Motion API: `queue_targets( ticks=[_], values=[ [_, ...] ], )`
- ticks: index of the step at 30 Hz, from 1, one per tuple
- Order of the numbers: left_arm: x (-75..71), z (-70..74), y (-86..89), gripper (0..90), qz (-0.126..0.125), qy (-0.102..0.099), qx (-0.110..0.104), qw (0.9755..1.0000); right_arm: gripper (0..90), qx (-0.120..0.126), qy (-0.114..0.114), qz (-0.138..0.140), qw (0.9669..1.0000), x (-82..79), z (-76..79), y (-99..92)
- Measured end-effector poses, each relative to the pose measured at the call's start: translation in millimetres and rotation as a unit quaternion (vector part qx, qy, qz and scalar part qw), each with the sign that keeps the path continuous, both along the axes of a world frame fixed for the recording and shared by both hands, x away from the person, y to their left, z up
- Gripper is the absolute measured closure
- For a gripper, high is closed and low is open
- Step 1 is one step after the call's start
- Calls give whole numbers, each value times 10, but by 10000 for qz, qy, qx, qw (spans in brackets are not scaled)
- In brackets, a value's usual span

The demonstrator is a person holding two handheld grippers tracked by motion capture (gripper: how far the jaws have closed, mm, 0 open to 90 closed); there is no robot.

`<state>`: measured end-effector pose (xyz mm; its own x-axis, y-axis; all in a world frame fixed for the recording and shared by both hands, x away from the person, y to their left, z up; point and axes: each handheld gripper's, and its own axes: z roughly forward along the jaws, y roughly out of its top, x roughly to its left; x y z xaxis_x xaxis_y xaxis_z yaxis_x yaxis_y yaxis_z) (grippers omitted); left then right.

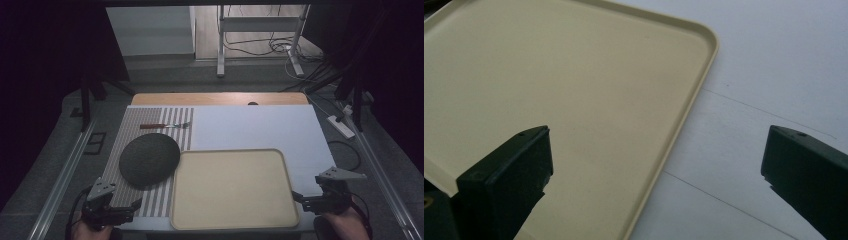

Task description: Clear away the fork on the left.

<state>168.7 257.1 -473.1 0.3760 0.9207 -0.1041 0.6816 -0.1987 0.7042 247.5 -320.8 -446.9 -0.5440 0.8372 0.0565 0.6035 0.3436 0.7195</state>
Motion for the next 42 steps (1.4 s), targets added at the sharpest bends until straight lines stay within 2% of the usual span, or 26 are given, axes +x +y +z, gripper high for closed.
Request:
queue_targets(
  ticks=[5, 9, 18, 22, 28, 32, 34, 39, 42],
  values=[
    [-1, 1, -2, 0, -50, 30, -22, 10000, 8, 33, 22, 11, 10000, 6, -1, 0],
    [-1, 1, -23, 0, -81, 35, 60, 9999, 8, 84, 46, -37, 9999, 10, 0, -15],
    [16, -4, -16, 0, -148, 114, 13, 9998, 8, 132, 74, 92, 9998, 10, -2, -16],
    [25, -8, -11, 0, -170, 156, -22, 9997, 8, 126, 93, 49, 9999, 15, -4, -16],
    [51, -8, -44, 0, -243, 243, 62, 9994, 8, 132, 92, 11, 9999, 18, -3, -27],
    [72, 16, -64, 0, -312, 170, -46, 9994, 8, 120, 75, 31, 9999, 13, -2, -18],
    [87, 22, -72, 0, -327, 129, -31, 9994, 8, 107, 66, 24, 9999, 11, -1, -15],
    [118, 17, -56, 0, -374, 131, -94, 9992, 8, 107, 60, 13, 9999, 10, -1, -16],
    [135, 6, -44, 0, -426, 125, -213, 9988, 8, 108, 60, 27, 9999, 10, -1, -15]
  ],
)
